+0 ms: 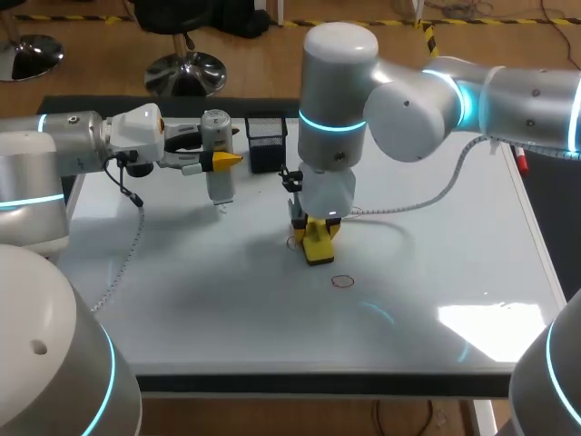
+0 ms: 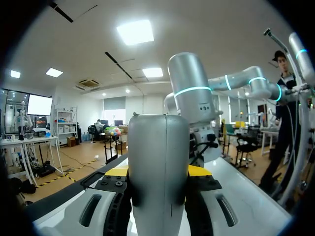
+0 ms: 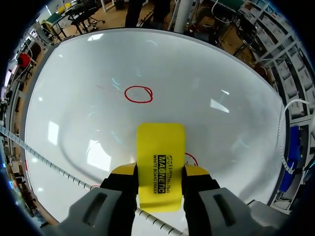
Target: Pick up the inspection probe, press it on each red-marked spot on the whiteboard one by one, put down the probe, pick up the eraser, and wipe off all the red marks.
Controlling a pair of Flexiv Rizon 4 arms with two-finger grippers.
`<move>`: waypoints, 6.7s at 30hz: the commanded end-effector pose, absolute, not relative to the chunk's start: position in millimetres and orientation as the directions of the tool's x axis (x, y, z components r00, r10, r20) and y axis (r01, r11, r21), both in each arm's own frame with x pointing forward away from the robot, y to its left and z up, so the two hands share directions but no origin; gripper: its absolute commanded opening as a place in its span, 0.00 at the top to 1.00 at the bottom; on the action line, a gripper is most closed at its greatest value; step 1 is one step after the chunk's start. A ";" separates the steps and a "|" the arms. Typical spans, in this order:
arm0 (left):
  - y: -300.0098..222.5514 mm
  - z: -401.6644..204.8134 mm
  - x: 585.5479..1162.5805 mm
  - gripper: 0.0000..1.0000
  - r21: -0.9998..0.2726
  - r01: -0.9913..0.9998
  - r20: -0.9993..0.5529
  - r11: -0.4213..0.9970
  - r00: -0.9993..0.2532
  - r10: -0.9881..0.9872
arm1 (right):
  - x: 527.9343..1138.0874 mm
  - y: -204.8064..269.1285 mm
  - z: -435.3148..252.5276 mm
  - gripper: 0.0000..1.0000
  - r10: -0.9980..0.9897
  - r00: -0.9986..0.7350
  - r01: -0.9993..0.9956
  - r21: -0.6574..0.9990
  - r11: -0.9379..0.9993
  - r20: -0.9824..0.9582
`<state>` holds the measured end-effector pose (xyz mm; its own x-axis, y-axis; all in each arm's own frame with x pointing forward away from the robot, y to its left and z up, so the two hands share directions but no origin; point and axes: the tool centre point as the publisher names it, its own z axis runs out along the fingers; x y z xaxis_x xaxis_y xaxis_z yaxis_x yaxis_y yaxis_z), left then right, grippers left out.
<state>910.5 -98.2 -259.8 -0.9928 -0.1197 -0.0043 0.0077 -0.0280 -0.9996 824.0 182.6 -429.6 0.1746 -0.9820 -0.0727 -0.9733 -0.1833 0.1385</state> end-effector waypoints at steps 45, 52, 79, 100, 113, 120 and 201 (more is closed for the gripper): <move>-98.0 -259.3 910.9 1.00 -1.000 0.008 -0.005 -0.029 -0.993 -0.119 | 805.7 210.2 -451.6 1.00 -0.972 0.208 -0.954 0.198 -0.227 -0.110; -98.0 -259.3 910.9 1.00 -1.000 0.008 -0.005 -0.029 -0.993 -0.119 | 809.2 190.1 -455.2 1.00 -0.979 0.187 -0.957 0.209 -0.199 -0.076; -98.0 -259.3 910.9 1.00 -1.000 0.008 -0.005 -0.029 -0.993 -0.119 | 824.4 189.0 -430.7 1.00 -0.978 0.196 -0.965 0.164 -0.204 -0.065; -98.0 -259.3 910.9 1.00 -1.000 0.008 -0.005 -0.029 -0.993 -0.119 | 808.8 240.7 -416.5 1.00 -0.961 0.236 -0.950 0.172 -0.260 -0.146; -98.0 -259.3 910.9 1.00 -1.000 0.008 -0.005 -0.029 -0.993 -0.119 | 800.9 238.1 -429.8 1.00 -0.963 0.229 -0.943 0.212 -0.256 -0.145; -98.0 -259.3 910.9 1.00 -1.000 0.008 -0.005 -0.029 -0.993 -0.119 | 796.3 225.9 -443.7 1.00 -0.970 0.209 -0.940 0.248 -0.235 -0.126; -98.0 -259.3 910.9 1.00 -1.000 0.008 -0.005 -0.029 -0.993 -0.119 | 866.6 64.1 -366.3 1.00 -0.999 0.022 -0.987 0.159 -0.017 0.028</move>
<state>910.5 -98.2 -259.8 -0.9928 -0.1196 -0.0043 0.0077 -0.0280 -0.9996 870.0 76.5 -373.5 0.0207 -0.9990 0.0408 -0.9856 -0.0135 0.1688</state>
